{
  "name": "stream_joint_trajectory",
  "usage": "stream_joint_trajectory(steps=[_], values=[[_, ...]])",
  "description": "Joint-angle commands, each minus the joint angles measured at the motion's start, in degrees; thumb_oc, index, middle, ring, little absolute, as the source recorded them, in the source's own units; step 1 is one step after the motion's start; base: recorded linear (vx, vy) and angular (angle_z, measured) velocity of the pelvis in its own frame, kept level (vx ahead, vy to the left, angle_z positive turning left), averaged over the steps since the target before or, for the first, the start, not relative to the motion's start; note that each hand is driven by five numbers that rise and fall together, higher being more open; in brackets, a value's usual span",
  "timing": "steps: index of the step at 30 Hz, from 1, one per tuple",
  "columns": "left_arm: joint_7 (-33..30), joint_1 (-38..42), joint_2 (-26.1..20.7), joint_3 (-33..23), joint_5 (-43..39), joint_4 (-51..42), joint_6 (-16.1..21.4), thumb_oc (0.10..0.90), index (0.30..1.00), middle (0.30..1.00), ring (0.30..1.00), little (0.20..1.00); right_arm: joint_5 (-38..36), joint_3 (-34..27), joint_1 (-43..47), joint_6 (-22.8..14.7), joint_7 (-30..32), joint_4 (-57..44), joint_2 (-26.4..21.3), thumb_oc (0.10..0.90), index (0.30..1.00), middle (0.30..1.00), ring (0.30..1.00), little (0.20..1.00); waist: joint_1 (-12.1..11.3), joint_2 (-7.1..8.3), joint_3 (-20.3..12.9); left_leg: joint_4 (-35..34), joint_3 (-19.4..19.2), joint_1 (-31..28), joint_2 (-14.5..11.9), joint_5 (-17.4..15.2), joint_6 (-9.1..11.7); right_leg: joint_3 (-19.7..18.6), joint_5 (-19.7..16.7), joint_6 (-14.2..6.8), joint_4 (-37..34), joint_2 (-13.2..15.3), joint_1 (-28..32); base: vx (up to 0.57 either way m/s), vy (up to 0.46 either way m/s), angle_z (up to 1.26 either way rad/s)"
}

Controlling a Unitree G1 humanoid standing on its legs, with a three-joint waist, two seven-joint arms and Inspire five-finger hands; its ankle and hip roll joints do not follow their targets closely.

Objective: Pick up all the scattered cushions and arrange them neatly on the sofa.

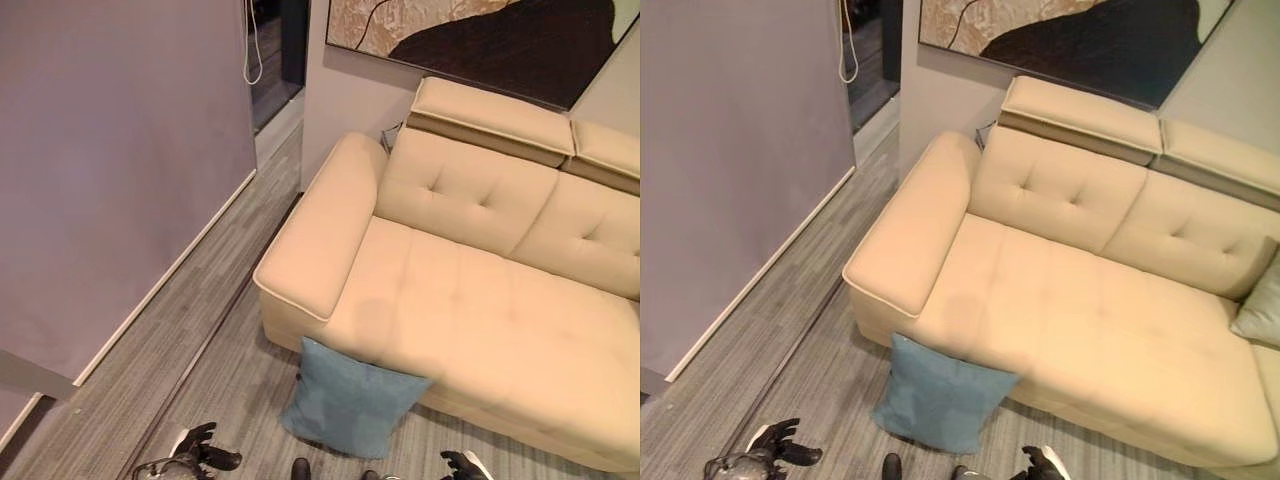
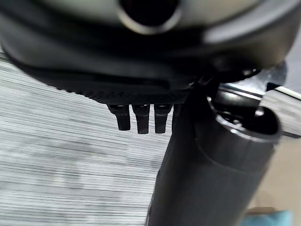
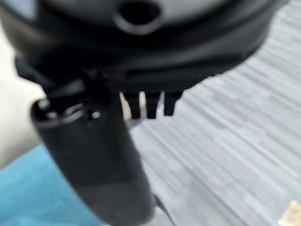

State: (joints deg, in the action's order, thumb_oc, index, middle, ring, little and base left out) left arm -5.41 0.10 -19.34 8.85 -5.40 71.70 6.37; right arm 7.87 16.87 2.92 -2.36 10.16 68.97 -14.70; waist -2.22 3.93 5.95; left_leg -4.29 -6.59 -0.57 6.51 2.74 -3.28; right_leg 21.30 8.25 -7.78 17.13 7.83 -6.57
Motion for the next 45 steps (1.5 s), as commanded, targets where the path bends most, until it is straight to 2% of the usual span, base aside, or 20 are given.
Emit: stream_joint_trajectory(steps=[1, 3, 6, 7, 9, 10, 12, 13, 14, 17, 20, 22, 23, 24, 26, 30, 34, 35, 40, 45], values=[[0.4, 1.48, 0.94, -0.36, 1.5, 0.17, 1.74, 0.8, 0.9, 0.9, 0.9, 0.9, -0.91, -0.34, 3.23, -1.45, 1.26, -0.4, -2.52, 0.8, 0.9, 0.9, 0.9, 0.9, -0.48, 1.01, -0.35, 3.15, 4.6, 0.7, -4.24, -5.66, 3.79, -4.71, -6.28, 0.92, -13.67, -3.69, 4.22, 0.01, -0.043, 0.2], [0.75, 1.54, 1.25, -0.11, 1.55, 0.19, 1.74, 0.8, 0.9, 0.9, 0.9, 0.9, -0.97, -0.56, 3.12, -1.38, 1.37, -0.37, -3.11, 0.8, 0.9, 0.9, 0.9, 0.9, -0.31, 0.91, -0.41, 4.11, 4.25, 1.01, -4.12, -6.23, 3.98, -5.21, -6.99, 0.96, -15.52, -3.8, 4.79, 0.0, -0.052, 0.13], [1.1, 1.94, 2.08, 1.23, 2.45, 0.0, 1.74, 0.8, 0.9, 0.9, 0.9, 0.9, -1.73, -1.36, 2.52, -1.59, 1.67, -0.6, -3.96, 0.8, 0.9, 0.9, 0.9, 0.9, 0.78, 1.03, 0.13, 10.35, 3.5, 3.12, -4.1, -8.3, 5.33, -6.29, -7.4, 1.58, -18.28, -3.99, 6.77, 0.0, -0.024, 0.09], [1.16, 2.04, 2.21, 1.37, 2.39, -0.09, 1.68, 0.8, 0.9, 0.9, 0.9, 0.9, -1.84, -1.22, 2.51, -1.6, 1.7, -0.58, -4.01, 0.8, 0.9, 0.9, 0.9, 0.9, 0.73, 1.07, 0.23, 11.36, 4.01, 3.34, -4.04, -8.67, 5.48, -6.92, -7.41, 1.75, -18.58, -4.17, 7.13, 0.01, 0.011, 0.2], [0.96, 2.23, 2.6, 1.64, 1.51, -0.28, 1.81, 0.8, 0.9, 0.9, 0.9, 0.9, -2.1, -1.03, 2.64, -1.64, 1.76, -0.43, -4.14, 0.8, 0.9, 0.9, 0.9, 0.9, 0.09, 1.42, 0.7, 13.86, 7.57, 4.9, -3.55, -8.95, 6.34, -7.95, -7.55, 1.96, -19.14, -4.18, 7.63, 0.0, 0.026, 0.02], [0.96, 2.23, 2.6, 1.64, 1.51, -0.28, 1.81, 0.8, 0.9, 0.9, 0.9, 0.9, -2.1, -1.03, 2.64, -1.64, 1.76, -0.43, -4.14, 0.8, 0.9, 0.9, 0.9, 0.9, 0.1, 1.42, 0.7, 13.87, 7.58, 4.9, -3.55, -8.96, 6.34, -7.94, -7.55, 1.96, -19.14, -4.18, 7.63, 0.01, 0.049, -0.06], [0.37, 2.82, 3.01, 2.16, 0.75, -0.41, 1.8, 0.8, 0.9, 0.9, 0.9, 0.9, -2.16, -0.77, 2.91, -1.69, 2.01, -0.34, -4.35, 0.8, 0.9, 0.9, 0.9, 0.9, -0.52, 1.61, 0.83, 13.2, 10.92, 8.11, -4.2, -7.57, 6.63, -8.99, -7.77, 1.42, -19.7, -3.91, 7.61, 0.04, 0.061, -0.25], [0.59, 2.88, 3.19, 2.15, 0.56, -0.29, 1.75, 0.8, 0.9, 0.9, 0.9, 0.9, -2.29, -0.86, 2.89, -1.62, 1.81, -0.3, -4.38, 0.8, 0.9, 0.9, 0.9, 0.9, -0.54, 1.34, 0.49, 11.46, 11.11, 7.35, -4.46, -7.56, 6.37, -9.42, -7.68, 1.49, -19.72, -4.15, 7.53, 0.13, 0.142, -0.55], [0.83, 2.8, 3.29, 2.29, 1.46, 0.26, 1.27, 0.8, 0.9, 0.9, 0.9, 0.9, -1.85, -1.31, 2.67, -1.35, 1.71, 0.05, -4.13, 0.8, 0.9, 0.9, 0.9, 0.9, 0.13, 0.72, -0.27, 8.67, 11.08, 5.84, -5.04, -6.6, 6.02, -10.02, -7.27, 1.49, -19.18, -4.24, 7.34, 0.18, 0.243, -0.51], [0.9, 2.32, 2.8, 1.37, 1.42, 0.67, 1.06, 0.8, 0.9, 0.9, 0.9, 0.9, -1.69, -1.01, 2.7, -1.15, 1.67, -0.14, -3.07, 0.8, 0.9, 0.9, 0.9, 0.9, -0.39, 0.57, -0.07, 7.99, 9.89, 3.9, -4.54, -7.42, 4.57, -12.17, -7.15, 0.58, -15.99, -2.92, 5.89, 0.13, 0.215, -0.65], [0.58, 1.79, 1.69, -0.17, 0.89, 0.82, 0.94, 0.8, 0.9, 0.9, 0.9, 0.9, -1.61, -0.87, 3.63, -1.04, 1.65, -0.8, -2.64, 0.8, 0.9, 0.9, 0.9, 0.9, -1.91, 0.47, 0.87, 8.97, 7.59, 2.89, -4.67, -8.88, 3.03, -10.85, -7.34, -1.13, -9.27, -0.99, 2.65, 0.07, 0.124, -0.89], [0.6, 2.09, 1.13, -0.12, 0.92, 0.86, 1.04, 0.8, 0.9, 0.9, 0.9, 0.9, -1.94, -1.03, 4.12, -1.19, 1.57, -1.25, -2.63, 0.8, 0.9, 0.9, 0.9, 0.9, -1.72, 0.07, 1.5, 9.15, 7.66, 2.66, -5.01, -9.31, 2.56, -11.23, -7.66, -1.9, -6.44, -0.15, 0.61, 0.05, -0.026, -0.77], [0.38, 2.37, 0.84, -0.04, 0.88, 0.78, 1.14, 0.8, 0.9, 0.9, 0.9, 0.9, -2.13, -1.31, 4.39, -1.25, 1.76, -1.79, -2.91, 0.8, 0.9, 0.9, 0.9, 0.9, -1.67, -0.33, 1.69, 9.06, 7.59, 2.51, -5.61, -9.61, 2.78, -10.31, -8.5, -1.83, -7.85, 1.77, 0.15, 0.05, -0.108, -0.03], [0.17, 2.54, 0.73, 0.22, 0.8, 0.69, 1.22, 0.8, 0.9, 0.9, 0.9, 0.9, -2.0, -1.3, 4.36, -1.2, 1.81, -2.04, -3.03, 0.8, 0.9, 0.9, 0.9, 0.9, -1.45, -0.49, 2.0, 9.12, 7.63, 2.49, -5.84, -9.68, 2.88, -9.92, -8.67, -1.47, -8.46, 2.38, -0.17, 0.1, -0.139, 0.14], [-0.14, 3.1, 0.99, 0.29, 0.2, 0.29, 1.67, 0.8, 0.9, 0.9, 0.9, 0.9, -2.23, -1.35, 4.01, -1.16, 1.9, -1.56, -3.44, 0.8, 0.9, 0.9, 0.9, 0.9, -1.13, 0.51, 1.29, 9.02, 7.61, 2.48, -5.3, -10.09, 3.53, -9.88, -9.07, -1.4, -12.29, 2.47, 1.55, 0.16, -0.195, 0.15], [-1.2, 5.15, 1.25, 0.45, -3.2, -2.44, 2.63, 0.8, 0.9, 0.9, 0.9, 0.9, -3.34, -1.6, 4.42, -1.47, 2.71, -1.77, -4.13, 0.8, 0.9, 0.9, 0.9, 0.9, -0.37, 0.37, 1.87, 8.61, 8.41, 3.66, -6.15, -9.65, 4.28, -9.37, -8.64, -0.7, -13.12, 1.4, 0.79, 0.02, -0.157, 0.34], [-3.21, 9.42, 0.9, 1.14, -8.27, -8.43, 4.27, 0.8, 0.9, 0.9, 0.9, 0.9, -6.81, -3.17, 6.25, -2.14, 4.5, -3.22, -4.92, 0.8, 0.9, 0.9, 0.9, 0.9, 0.3, -0.14, 4.87, 10.04, 9.25, 8.96, -6.62, -8.79, 4.89, -8.75, -8.3, 0.18, -11.76, 1.09, -3.97, -0.11, -0.079, 0.08], [-3.21, 9.44, 0.9, 1.15, -8.28, -8.43, 4.26, 0.8, 0.9, 0.9, 0.9, 0.9, -6.82, -3.18, 6.27, -2.14, 4.5, -3.21, -4.92, 0.8, 0.9, 0.9, 0.9, 0.9, 0.33, -0.13, 4.74, 10.16, 9.27, 9.2, -6.6, -8.81, 4.89, -8.74, -8.28, 0.18, -11.68, 1.11, -4.18, -0.19, -0.071, 0.14], [-6.23, 14.89, 0.25, 1.88, -15.17, -14.92, 7.07, 0.8, 0.9, 0.9, 0.9, 0.9, -12.47, -5.25, 10.87, -3.82, 7.16, -7.51, -5.67, 0.8, 0.9, 0.9, 0.9, 0.9, 1.05, -0.83, 8.11, 14.04, 9.41, 19.49, -6.35, -7.65, 5.35, -9.51, -8.85, 0.93, -7.49, 1.61, -14.47, -0.18, -0.018, 0.03], [-9.29, 21.27, 0.2, 2.65, -20.32, -18.47, 9.48, 0.8, 0.9, 0.9, 0.9, 0.9, -17.52, -6.5, 17.4, -5.44, 11.25, -11.53, -6.04, 0.8, 0.9, 0.9, 0.9, 0.9, 1.85, -1.73, 9.3, 16.75, 9.26, 30.12, -6.26, -6.31, 5.71, -10.23, -9.74, 1.07, -5.38, 2.41, -24.66, -0.15, 0.028, -0.09]])
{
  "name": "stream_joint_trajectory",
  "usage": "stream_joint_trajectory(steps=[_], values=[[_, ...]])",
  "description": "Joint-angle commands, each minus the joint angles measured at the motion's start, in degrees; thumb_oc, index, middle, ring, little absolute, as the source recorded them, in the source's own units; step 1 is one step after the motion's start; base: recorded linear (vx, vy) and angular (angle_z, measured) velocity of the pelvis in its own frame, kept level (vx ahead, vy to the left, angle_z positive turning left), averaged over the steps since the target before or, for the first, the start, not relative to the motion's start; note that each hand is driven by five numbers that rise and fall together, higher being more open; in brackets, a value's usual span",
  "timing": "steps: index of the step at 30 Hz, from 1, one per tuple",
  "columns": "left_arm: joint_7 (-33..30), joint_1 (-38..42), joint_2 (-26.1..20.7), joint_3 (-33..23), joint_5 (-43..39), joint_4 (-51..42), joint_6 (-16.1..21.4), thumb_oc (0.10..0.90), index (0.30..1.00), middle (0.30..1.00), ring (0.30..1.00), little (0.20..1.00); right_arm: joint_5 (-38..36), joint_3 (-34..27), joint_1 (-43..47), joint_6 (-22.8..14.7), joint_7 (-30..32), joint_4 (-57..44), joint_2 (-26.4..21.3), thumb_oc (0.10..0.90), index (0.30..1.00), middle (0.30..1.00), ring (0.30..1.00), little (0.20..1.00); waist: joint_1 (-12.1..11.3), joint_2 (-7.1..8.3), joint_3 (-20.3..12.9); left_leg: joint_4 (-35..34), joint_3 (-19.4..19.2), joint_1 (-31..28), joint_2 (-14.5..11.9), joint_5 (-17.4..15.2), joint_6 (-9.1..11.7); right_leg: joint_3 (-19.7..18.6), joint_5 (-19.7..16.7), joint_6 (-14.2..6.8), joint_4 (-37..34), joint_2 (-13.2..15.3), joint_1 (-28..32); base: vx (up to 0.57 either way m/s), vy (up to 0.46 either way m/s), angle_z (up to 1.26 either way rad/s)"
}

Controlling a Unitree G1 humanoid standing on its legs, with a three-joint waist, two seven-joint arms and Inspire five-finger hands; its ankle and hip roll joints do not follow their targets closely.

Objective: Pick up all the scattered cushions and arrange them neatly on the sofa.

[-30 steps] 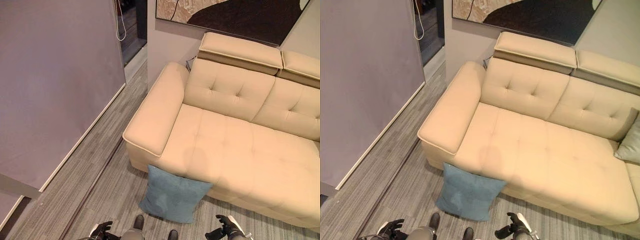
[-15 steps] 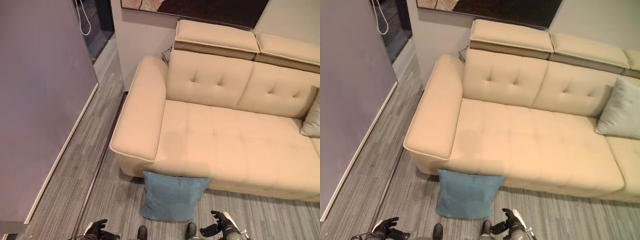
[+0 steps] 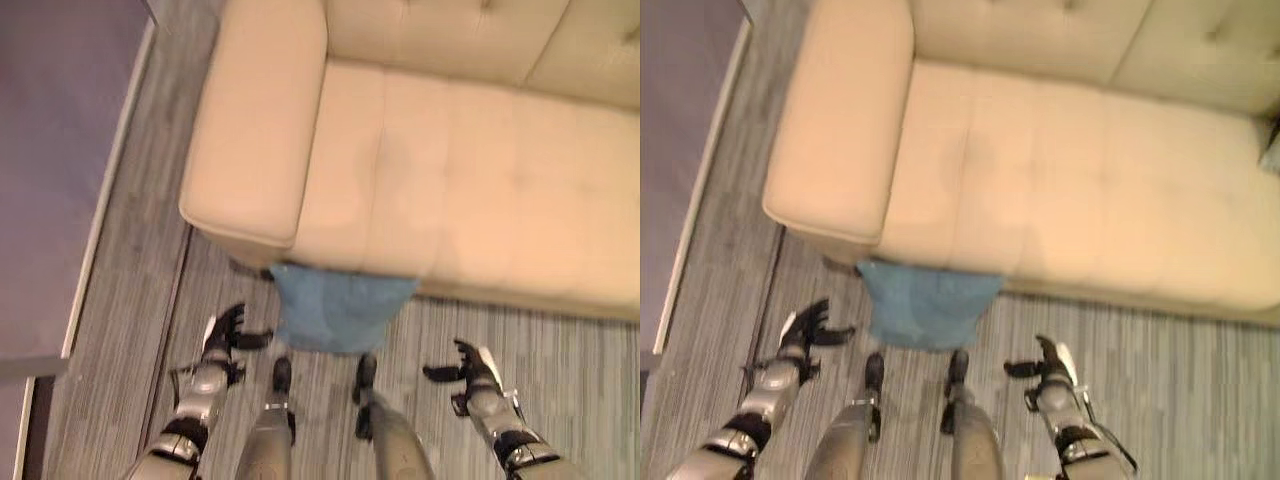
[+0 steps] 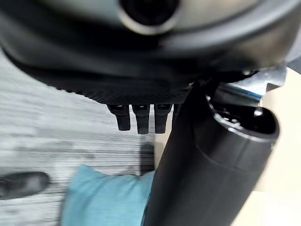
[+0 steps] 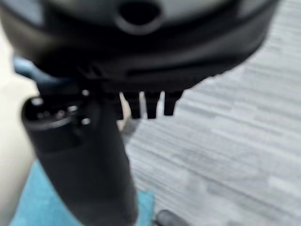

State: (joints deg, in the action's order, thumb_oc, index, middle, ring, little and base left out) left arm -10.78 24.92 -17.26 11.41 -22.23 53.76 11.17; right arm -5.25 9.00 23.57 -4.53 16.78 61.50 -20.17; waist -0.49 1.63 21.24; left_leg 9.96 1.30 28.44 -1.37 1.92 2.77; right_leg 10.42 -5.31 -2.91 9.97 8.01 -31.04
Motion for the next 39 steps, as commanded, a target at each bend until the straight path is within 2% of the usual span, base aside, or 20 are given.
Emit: stream_joint_trajectory(steps=[1, 3, 4, 6, 10, 13, 15, 16, 22, 30, 32, 36, 37, 38, 39], values=[[-4.63, -2.18, -1.73, 0.44, -4.23, -0.88, 5.15, 0.8, 0.9, 0.9, 0.9, 0.9, -5.23, 1.35, -2.08, -3.5, 5.49, -4.55, -0.43, 0.8, 0.9, 0.9, 0.9, 0.9, 0.11, 0.17, -5.83, 3.48, 1.6, 2.61, 0.94, -7.22, -0.08, 0.11, 5.25, -4.13, 3.15, 1.82, -2.08, -0.04, 0.01, -0.04], [-5.75, 1.05, -1.97, 1.16, -4.98, -1.14, 5.7, 0.8, 0.9, 0.9, 0.9, 0.9, -7.23, 1.15, 0.79, -4.72, 6.73, -5.63, -0.25, 0.8, 0.9, 0.9, 0.9, 0.9, 0.43, -0.32, -5.58, 5.17, 1.6, 7.35, 1.13, -7.01, 0.01, -0.29, 5.22, -4.03, 4.47, 2.13, -6.47, -0.1, 0.023, -0.05], [-6.37, 3.49, -2.49, 1.76, -5.62, -1.83, 6.15, 0.8, 0.9, 0.9, 0.9, 0.9, -8.71, 1.09, 3.6, -5.42, 7.77, -6.36, -0.41, 0.8, 0.9, 0.9, 0.9, 0.9, 0.79, -0.78, -5.12, 6.7, 1.75, 11.72, 1.15, -6.79, 0.02, -0.76, 5.18, -3.99, 6.32, 2.53, -10.8, -0.13, 0.034, -0.03], [-6.82, 5.17, -2.79, 2.08, -5.92, -1.94, 6.41, 0.8, 0.9, 0.9, 0.9, 0.9, -9.51, 1.08, 5.19, -5.79, 8.43, -6.53, -0.73, 0.8, 0.9, 0.9, 0.9, 0.9, 0.94, -1.1, -5.09, 7.45, 1.67, 14.16, 1.24, -6.82, 0.12, -1.08, 5.39, -3.97, 7.15, 2.69, -13.42, -0.07, 0.027, 0.02], [-8.92, 10.1, -3.29, 2.62, -6.33, -3.75, 7.08, 0.8, 0.9, 0.9, 0.9, 0.9, -11.12, 0.55, 10.88, -7.58, 11.26, -8.02, -1.31, 0.8, 0.9, 0.9, 0.9, 0.9, 1.51, -2.32, -4.84, 11.1, 2.08, 23.89, 1.41, -6.99, 0.0, -2.3, 5.9, -4.04, 11.8, 3.53, -23.35, -0.06, 0.04, 0.04], [-10.45, 12.36, -3.6, 2.35, -6.9, -4.47, 7.61, 0.8, 0.9, 0.9, 0.9, 0.9, -11.41, 0.37, 14.05, -8.53, 13.08, -9.17, -1.68, 0.8, 0.9, 0.9, 0.9, 0.9, 1.75, -2.62, -4.67, 13.48, 1.96, 29.24, 1.31, -7.22, -0.25, -3.08, 6.23, -4.26, 14.75, 3.8, -28.76, -0.02, 0.014, 0.06], [-10.47, 12.41, -3.6, 2.34, -6.9, -4.46, 7.6, 0.8, 0.9, 0.9, 0.9, 0.9, -11.41, 0.37, 14.1, -8.52, 13.1, -9.16, -1.68, 0.8, 0.9, 0.9, 0.9, 0.9, 1.75, -2.61, -4.8, 13.62, 1.94, 29.51, 1.32, -7.26, -0.26, -3.12, 6.27, -4.27, 14.89, 3.82, -29.04, 0.0, -0.002, 0.06], [-11.58, 14.17, -3.43, 2.57, -7.38, -4.33, 7.94, 0.8, 0.9, 0.9, 0.9, 0.9, -13.05, -0.49, 16.3, -10.09, 15.03, -10.46, -1.12, 0.8, 0.9, 0.9, 0.9, 0.9, 2.02, -2.51, -4.66, 15.03, 2.11, 33.22, 1.11, -7.36, -0.37, -3.36, 6.47, -4.36, 16.73, 3.89, -32.84, -0.01, -0.025, 0.03], [-12.06, 17.54, -2.99, 3.85, -7.95, -4.16, 8.06, 0.8, 0.9, 0.9, 0.9, 0.9, -14.04, 0.49, 20.62, -11.2, 15.8, -11.6, -1.55, 0.8, 0.9, 0.9, 0.9, 0.9, 2.47, -1.93, -4.7, 16.66, 2.91, 39.07, 1.08, -7.07, -0.4, -3.77, 6.63, -4.62, 19.08, 4.17, -38.73, -0.02, -0.028, 0.01], [-12.54, 23.44, -2.7, 6.69, -8.29, -4.35, 7.82, 0.8, 0.9, 0.9, 0.9, 0.9, -16.19, 3.99, 26.83, -12.1, 15.0, -14.24, -0.52, 0.8, 0.9, 0.9, 0.9, 0.9, 3.08, -1.55, -4.86, 17.39, 3.56, 44.01, 0.89, -6.32, -0.28, -4.02, 6.61, -4.9, 20.96, 4.35, -44.01, -0.01, -0.033, 0.02], [-12.65, 27.15, -1.04, 9.05, -8.14, -4.5, 7.67, 0.8, 0.9, 0.9, 0.9, 0.9, -15.12, 7.55, 31.17, -11.91, 14.58, -15.5, 1.07, 0.8, 0.9, 0.9, 0.9, 0.9, 3.05, -1.5, -5.28, 17.35, 3.77, 45.58, 0.92, -6.12, -0.34, -4.11, 6.58, -5.06, 21.31, 4.33, -45.76, 0.01, -0.026, 0.03], [-12.75, 30.63, 1.04, 10.78, -8.55, -4.91, 7.98, 0.8, 0.9, 0.9, 0.9, 0.9, -15.61, 10.23, 35.02, -12.2, 13.45, -16.37, 3.15, 0.8, 0.9, 0.9, 0.9, 0.9, 2.91, -1.67, -5.79, 17.52, 3.92, 46.62, 0.85, -5.87, -0.39, -4.22, 6.6, -5.21, 21.82, 4.29, -47.01, 0.0, 0.0, 0.0], [-12.86, 31.64, 1.53, 11.27, -8.57, -5.45, 8.15, 0.8, 0.9, 0.9, 0.9, 0.9, -15.81, 10.88, 35.95, -12.44, 12.97, -16.97, 3.56, 0.637, 0.655, 0.655, 0.655, 0.655, 2.88, -1.69, -5.97, 17.47, 4.04, 46.69, 0.95, -5.81, -0.43, -4.19, 6.63, -5.24, 21.96, 4.18, -47.2, 0.0, 0.0, 0.0], [-12.96, 32.28, 1.79, 11.43, -8.55, -6.05, 8.29, 0.544, 0.516, 0.516, 0.516, 0.516, -15.86, 11.19, 36.32, -12.69, 12.6, -17.76, 3.93, 0.4, 0.3, 0.3, 0.3, 0.3, 2.88, -1.75, -6.12, 17.34, 4.08, 46.71, 0.9, -5.76, -0.4, -4.17, 6.66, -5.31, 21.96, 4.18, -47.25, 0.0, 0.0, 0.0], [-12.98, 32.28, 1.79, 11.43, -8.53, -6.06, 8.28, 0.4, 0.3, 0.3, 0.3, 0.3, -15.85, 11.19, 36.31, -12.68, 12.6, -17.79, 3.92, 0.4, 0.3, 0.3, 0.3, 0.3, 2.89, -1.76, -6.13, 17.33, 4.09, 46.72, 0.91, -5.75, -0.4, -4.16, 6.67, -5.31, 21.96, 4.19, -47.26, 0.0, 0.0, 0.0]])
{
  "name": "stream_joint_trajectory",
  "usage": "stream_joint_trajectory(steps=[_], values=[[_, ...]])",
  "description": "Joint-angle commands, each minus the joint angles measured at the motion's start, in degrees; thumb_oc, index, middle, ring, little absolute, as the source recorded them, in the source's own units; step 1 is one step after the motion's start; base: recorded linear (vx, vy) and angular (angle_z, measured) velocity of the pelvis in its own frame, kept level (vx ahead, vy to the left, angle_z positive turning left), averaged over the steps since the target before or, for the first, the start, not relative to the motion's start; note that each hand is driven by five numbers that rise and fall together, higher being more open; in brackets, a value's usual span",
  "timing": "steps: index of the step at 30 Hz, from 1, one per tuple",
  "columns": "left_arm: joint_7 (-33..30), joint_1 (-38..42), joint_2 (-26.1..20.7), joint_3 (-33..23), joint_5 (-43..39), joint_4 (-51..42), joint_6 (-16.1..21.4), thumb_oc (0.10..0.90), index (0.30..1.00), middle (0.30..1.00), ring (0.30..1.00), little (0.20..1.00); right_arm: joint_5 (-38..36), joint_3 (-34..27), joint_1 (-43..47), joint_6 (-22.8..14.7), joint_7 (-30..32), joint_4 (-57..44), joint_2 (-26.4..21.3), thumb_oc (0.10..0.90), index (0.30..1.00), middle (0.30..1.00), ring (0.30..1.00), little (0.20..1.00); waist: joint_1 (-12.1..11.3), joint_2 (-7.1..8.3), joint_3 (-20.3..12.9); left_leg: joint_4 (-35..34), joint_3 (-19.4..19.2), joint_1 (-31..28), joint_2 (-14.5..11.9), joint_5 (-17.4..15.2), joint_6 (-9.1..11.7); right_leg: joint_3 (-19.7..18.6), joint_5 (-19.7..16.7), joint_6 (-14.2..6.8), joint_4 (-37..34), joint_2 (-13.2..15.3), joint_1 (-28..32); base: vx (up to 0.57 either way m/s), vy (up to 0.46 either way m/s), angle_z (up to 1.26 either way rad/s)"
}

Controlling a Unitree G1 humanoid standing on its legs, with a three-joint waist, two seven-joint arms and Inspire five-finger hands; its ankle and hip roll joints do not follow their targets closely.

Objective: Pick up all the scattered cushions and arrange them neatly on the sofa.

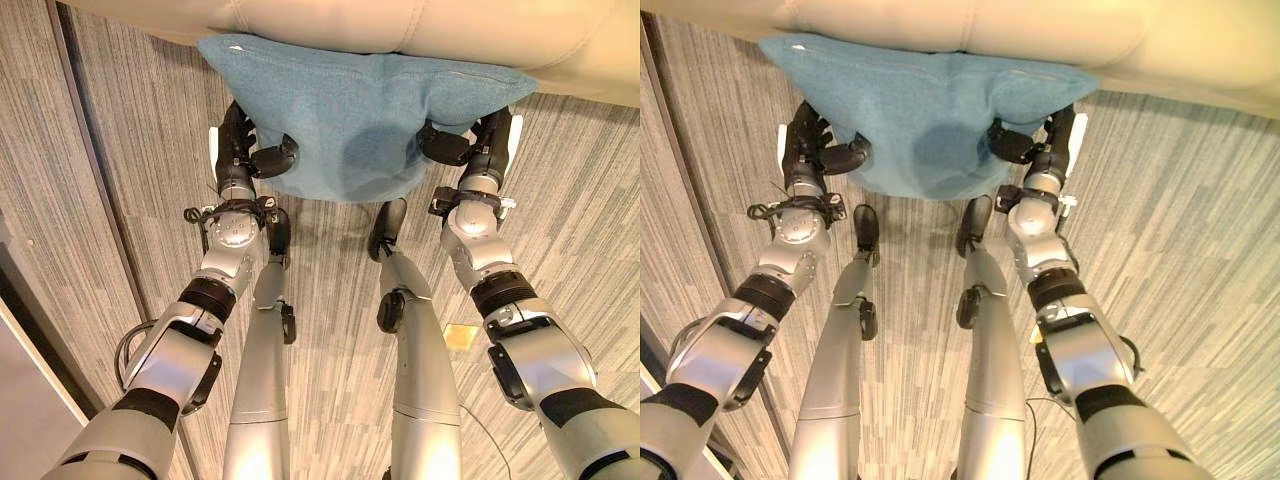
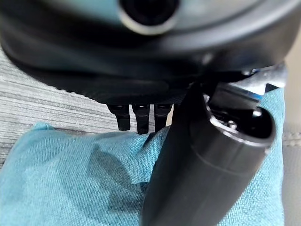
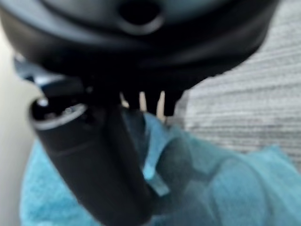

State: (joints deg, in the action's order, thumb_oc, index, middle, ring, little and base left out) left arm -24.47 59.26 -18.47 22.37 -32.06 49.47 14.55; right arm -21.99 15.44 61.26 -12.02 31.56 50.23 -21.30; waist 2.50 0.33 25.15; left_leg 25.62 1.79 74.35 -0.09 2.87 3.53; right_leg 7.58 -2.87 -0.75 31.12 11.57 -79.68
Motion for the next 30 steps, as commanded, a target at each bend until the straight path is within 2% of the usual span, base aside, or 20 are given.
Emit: stream_joint_trajectory(steps=[1, 6, 10, 11, 12, 13, 14, 17, 18, 22, 24, 26, 28, 30], values=[[0.58, -1.57, 3.21, 0.57, 1.33, -2.7, 5.19, 0.4, 0.3, 0.3, 0.3, 0.3, 0.83, 4.92, -1.16, -5.61, -2.58, -7.62, 5.34, 0.4, 0.3, 0.3, 0.3, 0.3, -0.09, -0.47, -10.24, 1.48, 3.58, 0.77, -0.39, -6.66, -1.13, -1.22, 4.29, -7.51, 0.76, 0.59, 1.37, 0.0, 0.0, 0.0], [0.45, -4.4, 2.86, -1.11, 2.45, -11.84, 6.61, 0.4, 0.3, 0.3, 0.3, 0.3, 2.85, 3.69, -5.49, -7.87, -4.7, -16.44, 5.02, 0.4, 0.3, 0.3, 0.3, 0.3, 0.16, -0.74, -12.5, -1.07, 3.7, -1.24, -0.27, -6.14, -0.85, -0.76, 4.24, -7.75, -0.4, 0.38, 2.88, 0.01, -0.014, 0.03], [2.26, -13.71, 4.0, -5.27, 3.67, -22.24, 7.08, 0.4, 0.3, 0.3, 0.3, 0.3, 6.75, 0.15, -15.82, -8.34, -7.04, -24.55, 3.76, 0.4, 0.3, 0.3, 0.3, 0.3, 0.13, -0.62, -14.5, -5.54, 3.62, -8.02, 0.17, -5.36, 0.04, 0.29, 3.84, -7.88, -4.11, 0.09, 9.8, -0.01, -0.029, 0.06], [3.35, -17.58, 4.4, -5.7, 4.34, -25.12, 6.82, 0.4, 0.3, 0.3, 0.3, 0.3, 6.94, -1.1, -20.13, -8.56, -8.02, -27.17, 4.22, 0.4, 0.3, 0.3, 0.3, 0.3, 0.04, -0.66, -14.88, -7.41, 3.78, -11.76, 0.14, -4.93, 0.39, 0.93, 3.45, -7.98, -5.64, 0.22, 13.49, -0.06, -0.027, 0.15], [4.61, -20.65, 5.18, -5.73, 4.36, -27.83, 6.78, 0.4, 0.3, 0.3, 0.3, 0.3, 7.39, -1.72, -23.38, -8.59, -8.87, -29.26, 4.65, 0.4, 0.3, 0.3, 0.3, 0.3, 0.1, -0.41, -15.03, -9.07, 3.96, -14.69, 0.62, -3.18, 0.65, 1.77, 1.62, -7.52, -7.76, 0.68, 16.62, -0.09, -0.085, 0.11], [7.37, -27.23, 6.15, -5.24, 3.58, -32.65, 6.75, 0.4, 0.3, 0.3, 0.3, 0.3, 10.3, -1.65, -30.5, -8.06, -10.93, -34.14, 3.9, 0.4, 0.3, 0.3, 0.3, 0.3, -0.18, 0.09, -15.52, -13.41, 4.88, -24.98, 0.83, -3.02, 1.43, 3.25, 1.09, -7.64, -12.37, 0.76, 26.17, -0.1, -0.092, 0.08], [8.55, -30.11, 5.91, -4.49, 3.18, -35.14, 7.02, 0.4, 0.3, 0.3, 0.3, 0.3, 11.08, -1.84, -33.73, -7.7, -11.74, -36.41, 3.18, 0.4, 0.3, 0.3, 0.3, 0.3, -0.22, 0.41, -15.89, -14.89, 4.96, -29.77, 0.73, -3.09, 1.6, 3.81, 0.92, -7.56, -14.83, 0.63, 31.32, -0.04, -0.09, 0.01], [10.13, -34.44, 4.69, -3.9, 3.34, -38.48, 7.12, 0.4, 0.3, 0.3, 0.3, 0.3, 12.41, -3.31, -38.46, -7.74, -12.87, -40.45, 2.03, 0.4, 0.3, 0.3, 0.3, 0.3, -0.26, 0.8, -16.8, -17.69, 4.89, -38.28, 0.26, -3.41, 1.73, 4.86, 1.05, -7.55, -18.11, 0.1, 39.79, 0.05, -0.015, -0.06], [10.8, -37.29, 3.57, -3.7, 3.86, -40.54, 7.17, 0.4, 0.3, 0.3, 0.3, 0.3, 13.15, -4.39, -41.73, -7.72, -13.69, -43.37, 1.24, 0.4, 0.3, 0.3, 0.3, 0.3, -0.4, 1.14, -16.73, -19.48, 4.57, -44.41, -0.23, -3.59, 1.83, 5.44, 1.22, -7.62, -20.2, -0.35, 46.4, 0.1, -0.046, -0.12], [12.2, -42.25, 1.73, -3.57, 4.11, -43.88, 7.13, 0.4, 0.3, 0.3, 0.3, 0.3, 15.06, -6.2, -47.88, -7.57, -15.02, -47.95, -0.13, 0.4, 0.3, 0.3, 0.3, 0.3, -0.16, 1.69, -17.91, -22.28, 3.52, -54.69, -1.64, -4.17, 2.08, 5.9, 1.86, -7.53, -24.45, -2.06, 57.89, 0.12, -0.043, -0.07], [12.37, -43.45, 1.16, -3.71, 4.55, -44.65, 7.09, 0.4, 0.3, 0.3, 0.3, 0.3, 15.23, -6.57, -49.51, -7.44, -15.72, -48.91, -0.33, 0.4, 0.3, 0.3, 0.3, 0.3, -0.04, 1.72, -18.45, -23.2, 3.09, -56.93, -1.88, -3.94, 2.08, 6.26, 1.79, -7.56, -25.83, -2.48, 60.38, 0.1, -0.018, -0.03], [12.83, -45.77, 0.48, -4.06, 5.21, -45.57, 6.9, 0.4, 0.3, 0.3, 0.3, 0.3, 16.28, -7.24, -52.21, -7.2, -16.15, -50.32, -0.7, 0.4, 0.3, 0.3, 0.3, 0.3, 0.14, 1.7, -19.73, -24.9, 2.17, -61.34, -2.48, -3.95, 2.19, 6.28, 2.02, -7.6, -28.2, -3.56, 65.04, 0.19, -0.046, -0.09], [12.99, -49.49, -0.76, -4.83, 6.92, -47.41, 6.76, 0.4, 0.3, 0.3, 0.3, 0.3, 19.62, -8.54, -56.39, -6.4, -16.58, -52.96, -2.07, 0.4, 0.3, 0.3, 0.3, 0.3, 0.45, 1.47, -22.46, -27.44, 0.55, -67.95, -3.68, -3.95, 2.69, 5.95, 2.58, -7.39, -31.1, -5.47, 71.29, 0.22, -0.088, -0.15], [13.15, -50.52, -0.81, -5.05, 6.89, -47.75, 6.59, 0.4, 0.3, 0.3, 0.3, 0.3, 19.78, -8.8, -57.55, -6.24, -16.77, -53.57, -2.19, 0.4, 0.3, 0.3, 0.3, 0.3, 0.43, 1.29, -22.78, -27.95, 0.3, -69.56, -3.95, -4.0, 2.8, 5.87, 2.81, -7.3, -31.48, -5.89, 72.68, 0.1, -0.071, -0.15]])
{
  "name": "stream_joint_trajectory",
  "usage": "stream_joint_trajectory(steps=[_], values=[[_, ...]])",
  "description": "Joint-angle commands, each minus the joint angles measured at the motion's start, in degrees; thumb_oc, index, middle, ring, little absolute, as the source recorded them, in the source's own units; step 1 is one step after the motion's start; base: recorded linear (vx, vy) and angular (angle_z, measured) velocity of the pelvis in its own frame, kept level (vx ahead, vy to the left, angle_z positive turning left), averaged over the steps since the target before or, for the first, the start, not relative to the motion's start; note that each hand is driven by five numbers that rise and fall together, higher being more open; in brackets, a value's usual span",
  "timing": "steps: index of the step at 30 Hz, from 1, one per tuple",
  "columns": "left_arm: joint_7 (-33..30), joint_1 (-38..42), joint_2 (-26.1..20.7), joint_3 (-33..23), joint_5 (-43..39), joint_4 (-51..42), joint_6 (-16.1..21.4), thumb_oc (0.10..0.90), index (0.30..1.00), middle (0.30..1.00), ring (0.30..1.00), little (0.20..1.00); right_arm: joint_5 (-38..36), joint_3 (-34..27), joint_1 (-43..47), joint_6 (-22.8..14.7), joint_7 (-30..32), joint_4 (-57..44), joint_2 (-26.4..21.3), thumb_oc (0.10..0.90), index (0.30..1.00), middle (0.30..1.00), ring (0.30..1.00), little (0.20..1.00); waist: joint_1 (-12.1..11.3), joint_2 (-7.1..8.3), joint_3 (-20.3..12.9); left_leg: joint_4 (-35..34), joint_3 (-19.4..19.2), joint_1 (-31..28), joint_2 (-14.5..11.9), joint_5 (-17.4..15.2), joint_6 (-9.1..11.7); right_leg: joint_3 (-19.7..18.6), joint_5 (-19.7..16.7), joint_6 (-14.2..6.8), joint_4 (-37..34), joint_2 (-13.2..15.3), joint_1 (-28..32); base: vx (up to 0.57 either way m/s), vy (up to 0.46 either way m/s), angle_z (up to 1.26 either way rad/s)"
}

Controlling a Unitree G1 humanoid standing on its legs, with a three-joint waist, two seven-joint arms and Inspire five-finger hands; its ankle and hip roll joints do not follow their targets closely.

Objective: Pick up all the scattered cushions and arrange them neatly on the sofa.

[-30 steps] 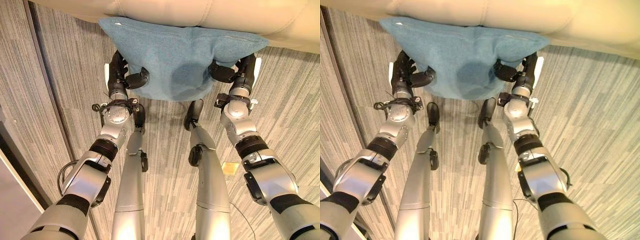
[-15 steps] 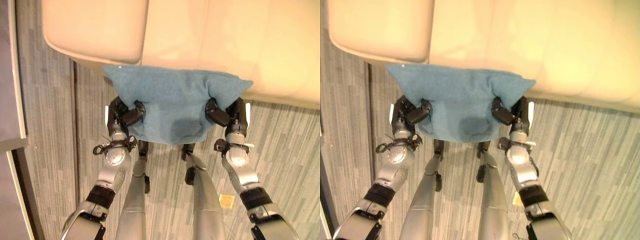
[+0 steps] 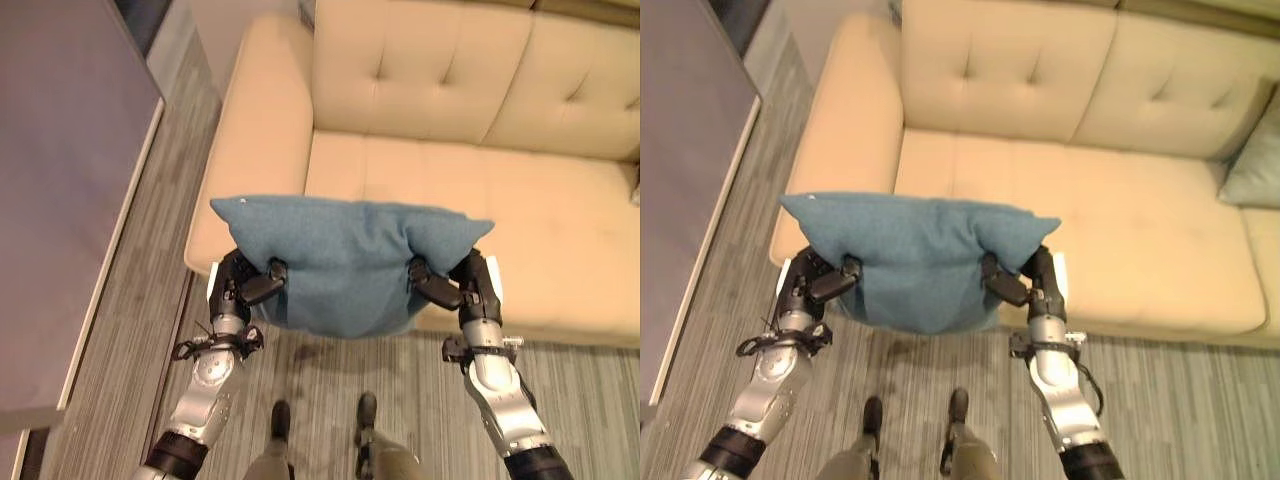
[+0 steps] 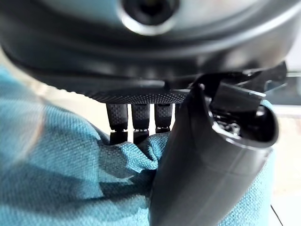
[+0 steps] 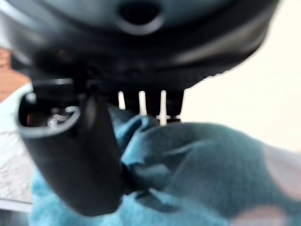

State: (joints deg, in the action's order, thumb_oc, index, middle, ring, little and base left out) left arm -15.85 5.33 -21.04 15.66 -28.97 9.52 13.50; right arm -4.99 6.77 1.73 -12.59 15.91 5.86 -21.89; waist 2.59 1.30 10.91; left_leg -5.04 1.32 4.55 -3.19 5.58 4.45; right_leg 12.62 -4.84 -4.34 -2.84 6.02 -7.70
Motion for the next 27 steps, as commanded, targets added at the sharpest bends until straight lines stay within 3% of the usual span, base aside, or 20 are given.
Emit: stream_joint_trajectory(steps=[1, 7, 8, 13, 14, 17, 20, 23, 25, 27], values=[[4.81, 2.04, 1.76, 1.58, 3.76, -7.99, 7.26, 0.4, 0.3, 0.3, 0.3, 0.3, 3.08, -0.76, 0.05, -5.41, -1.33, -9.6, -1.7, 0.4, 0.3, 0.3, 0.3, 0.3, 0.58, 0.12, -9.31, 2.37, 0.46, -1.57, -1.41, -6.8, 2.09, 0.44, 5.59, -3.32, 2.22, -1.19, 2.64, 0.1, -0.095, -0.2], [5.32, 0.52, 2.67, 2.06, 2.9, -6.78, 6.37, 0.4, 0.3, 0.3, 0.3, 0.3, 3.18, -2.15, -3.03, -4.87, -0.98, -8.53, -1.68, 0.4, 0.3, 0.3, 0.3, 0.3, 1.42, 0.46, -9.12, 6.93, 0.23, -3.01, -2.45, -8.92, 2.4, -0.42, 7.37, -1.92, 1.82, -2.49, 6.87, 0.02, -0.054, -0.06], [5.04, 0.41, 2.97, 2.49, 2.65, -6.84, 6.24, 0.4, 0.3, 0.3, 0.3, 0.3, 3.38, -2.29, -3.1, -4.64, -0.34, -8.19, -1.49, 0.4, 0.3, 0.3, 0.3, 0.3, 1.25, 0.78, -8.41, 9.62, 0.97, -2.0, -1.8, -8.52, 2.5, -1.09, 7.07, -1.81, 1.91, -2.29, 7.11, 0.0, 0.0, 0.0], [4.59, 1.15, 3.17, 3.3, 3.35, -6.68, 5.73, 0.4, 0.3, 0.3, 0.3, 0.3, 2.96, -2.79, -2.94, -4.41, 0.07, -7.83, -0.98, 0.4, 0.3, 0.3, 0.3, 0.3, 1.08, 1.81, -8.67, 10.2, 2.92, 1.67, 1.33, -9.04, 1.34, -2.54, 6.11, -2.26, 1.63, -1.44, 6.99, 0.02, 0.044, -0.13], [4.23, 1.81, 3.05, 3.25, 3.88, -7.33, 5.49, 0.4, 0.3, 0.3, 0.3, 0.3, 2.69, -2.73, -2.2, -4.33, 0.39, -7.8, -0.89, 0.4, 0.3, 0.3, 0.3, 0.3, 0.63, 2.1, -8.3, 11.45, 4.59, 4.22, 3.41, -9.06, 0.95, -4.22, 5.75, -2.43, 2.36, -1.5, 6.37, 0.04, 0.105, -0.09], [4.6, 1.54, 2.9, 3.23, 4.2, -7.98, 5.6, 0.4, 0.3, 0.3, 0.3, 0.3, 2.93, -2.27, -1.65, -4.39, 0.16, -7.89, -0.84, 0.4, 0.3, 0.3, 0.3, 0.3, 0.19, 1.7, -8.39, 10.44, 6.01, 3.02, 4.18, -9.67, -0.06, -6.21, 6.04, -2.6, 3.2, -1.89, 6.0, 0.07, 0.122, -0.58], [4.66, 0.98, 1.95, 3.02, 4.76, -8.58, 5.25, 0.4, 0.3, 0.3, 0.3, 0.3, 1.98, -1.27, -0.47, -4.01, -0.61, -7.68, 0.27, 0.4, 0.3, 0.3, 0.3, 0.3, -0.4, 1.39, -8.56, 8.53, 4.24, -0.13, 4.13, -9.9, -1.71, -8.38, 6.34, -3.42, 5.82, -1.46, 5.77, 0.12, 0.225, -1.05], [4.7, 0.53, 1.34, 2.64, 4.93, -8.83, 5.14, 0.4, 0.3, 0.3, 0.3, 0.3, 1.51, -0.56, 0.1, -3.92, -1.34, -7.87, 1.2, 0.4, 0.3, 0.3, 0.3, 0.3, -1.45, 1.16, -7.94, 7.33, 2.09, -1.89, 3.83, -10.14, -2.68, -8.96, 6.34, -4.43, 9.39, -1.12, 4.07, 0.01, 0.133, -0.92], [4.55, -0.11, 0.52, 1.86, 4.86, -8.82, 5.13, 0.4, 0.3, 0.3, 0.3, 0.3, 0.88, 0.74, 1.06, -3.85, -2.33, -7.52, 2.34, 0.4, 0.3, 0.3, 0.3, 0.3, -1.82, 1.04, -6.91, 6.8, 0.11, -3.32, 3.42, -10.28, -3.83, -9.32, 4.5, -6.56, 14.68, -0.82, 0.66, -0.01, 0.091, -1.03], [4.47, -0.4, 0.45, 1.42, 4.67, -8.74, 5.14, 0.4, 0.3, 0.3, 0.3, 0.3, 0.57, 1.16, 0.95, -3.85, -2.71, -7.41, 2.76, 0.4, 0.3, 0.3, 0.3, 0.3, -2.2, 0.9, -6.54, 6.61, -0.85, -3.77, 3.23, -10.6, -4.04, -8.46, 4.62, -6.91, 15.69, -0.51, -0.52, -0.01, 0.05, -0.6]])
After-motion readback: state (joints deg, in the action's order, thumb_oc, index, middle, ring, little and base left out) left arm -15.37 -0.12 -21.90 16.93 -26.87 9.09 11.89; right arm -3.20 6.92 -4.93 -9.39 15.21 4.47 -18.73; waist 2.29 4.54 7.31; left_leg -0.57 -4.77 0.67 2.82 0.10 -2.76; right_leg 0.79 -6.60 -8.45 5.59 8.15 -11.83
